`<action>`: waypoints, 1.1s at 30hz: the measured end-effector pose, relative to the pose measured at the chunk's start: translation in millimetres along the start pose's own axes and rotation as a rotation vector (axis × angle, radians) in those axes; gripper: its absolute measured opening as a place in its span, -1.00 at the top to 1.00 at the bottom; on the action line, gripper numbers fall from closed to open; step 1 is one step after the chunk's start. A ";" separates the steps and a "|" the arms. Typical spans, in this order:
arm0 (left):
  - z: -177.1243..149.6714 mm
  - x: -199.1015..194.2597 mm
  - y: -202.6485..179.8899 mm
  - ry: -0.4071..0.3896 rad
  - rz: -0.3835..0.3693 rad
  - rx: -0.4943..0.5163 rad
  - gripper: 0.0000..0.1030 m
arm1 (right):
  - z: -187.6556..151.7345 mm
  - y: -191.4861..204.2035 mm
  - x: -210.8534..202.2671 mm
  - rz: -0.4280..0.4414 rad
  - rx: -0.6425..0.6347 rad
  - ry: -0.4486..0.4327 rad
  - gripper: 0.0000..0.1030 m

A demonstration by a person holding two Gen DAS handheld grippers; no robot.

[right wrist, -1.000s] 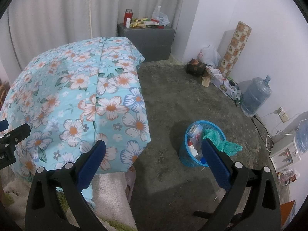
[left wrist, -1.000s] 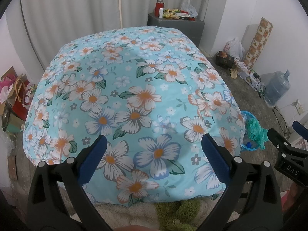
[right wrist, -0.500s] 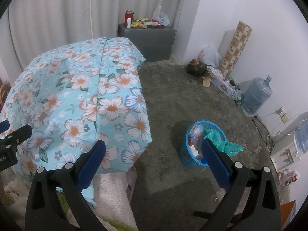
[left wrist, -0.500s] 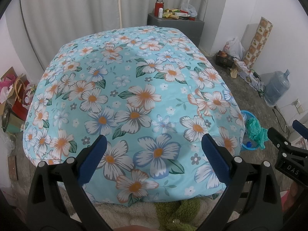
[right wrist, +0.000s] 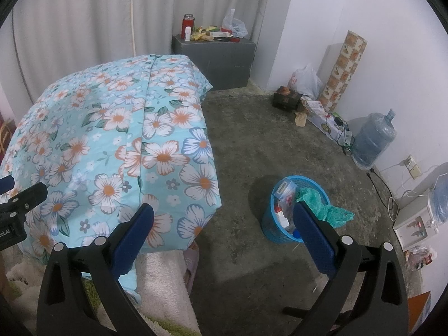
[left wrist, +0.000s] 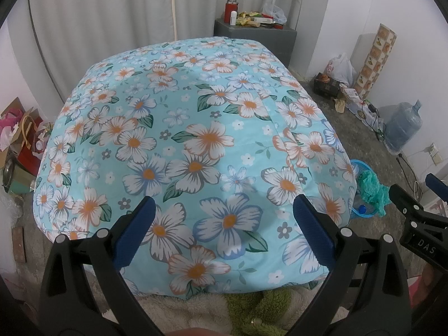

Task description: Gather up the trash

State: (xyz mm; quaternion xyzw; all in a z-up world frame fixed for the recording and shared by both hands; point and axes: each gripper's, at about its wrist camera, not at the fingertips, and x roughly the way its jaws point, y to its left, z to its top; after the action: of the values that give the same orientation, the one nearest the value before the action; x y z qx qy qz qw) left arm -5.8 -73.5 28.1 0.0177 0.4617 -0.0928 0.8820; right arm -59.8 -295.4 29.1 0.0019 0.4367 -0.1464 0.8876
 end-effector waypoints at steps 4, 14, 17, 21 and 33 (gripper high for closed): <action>0.0 -0.2 0.4 0.000 0.000 0.000 -0.83 | 0.3 -1.1 -0.4 0.000 -0.001 -0.001 -0.88; 0.6 0.0 0.0 0.001 -0.001 0.001 -0.83 | 0.3 -0.4 0.0 -0.001 -0.001 0.000 -0.88; 0.9 -0.2 0.0 0.001 -0.001 0.001 -0.83 | 0.3 -0.3 0.0 0.000 0.000 0.000 -0.88; 1.6 -0.1 0.7 0.000 -0.001 0.001 -0.83 | 0.2 -0.1 0.1 -0.001 0.000 -0.001 -0.88; 1.9 -0.1 0.0 0.005 -0.003 -0.003 -0.83 | 0.1 0.0 0.1 0.000 0.000 -0.001 -0.88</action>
State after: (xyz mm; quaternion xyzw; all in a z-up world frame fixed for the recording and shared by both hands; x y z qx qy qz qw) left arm -4.3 -73.7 29.3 0.0160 0.4640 -0.0936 0.8807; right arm -59.7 -295.5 29.1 0.0018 0.4364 -0.1466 0.8878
